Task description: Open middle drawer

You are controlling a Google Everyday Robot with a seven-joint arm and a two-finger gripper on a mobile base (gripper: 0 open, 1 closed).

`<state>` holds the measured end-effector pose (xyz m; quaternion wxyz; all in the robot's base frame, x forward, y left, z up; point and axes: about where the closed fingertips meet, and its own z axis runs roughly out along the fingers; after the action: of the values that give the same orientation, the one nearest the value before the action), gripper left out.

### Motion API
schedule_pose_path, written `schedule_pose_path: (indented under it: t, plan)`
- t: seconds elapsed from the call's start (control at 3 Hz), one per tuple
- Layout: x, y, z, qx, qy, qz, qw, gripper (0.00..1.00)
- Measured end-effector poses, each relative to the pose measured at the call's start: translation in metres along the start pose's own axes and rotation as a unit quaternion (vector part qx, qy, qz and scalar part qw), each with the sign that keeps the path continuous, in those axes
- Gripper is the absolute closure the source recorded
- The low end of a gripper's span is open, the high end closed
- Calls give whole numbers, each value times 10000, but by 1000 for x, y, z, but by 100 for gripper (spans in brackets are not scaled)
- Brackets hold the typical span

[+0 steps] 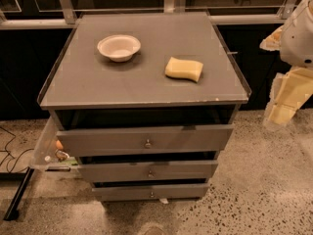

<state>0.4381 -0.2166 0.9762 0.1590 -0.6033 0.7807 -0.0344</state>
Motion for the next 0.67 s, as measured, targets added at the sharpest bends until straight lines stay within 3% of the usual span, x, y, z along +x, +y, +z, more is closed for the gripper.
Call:
schedule_pose_path:
  t: [0.33, 0.67]
  plan:
    - [0, 0, 0, 0, 0, 0, 10000, 0]
    - [4, 10, 27, -211, -104, -23, 9997, 0]
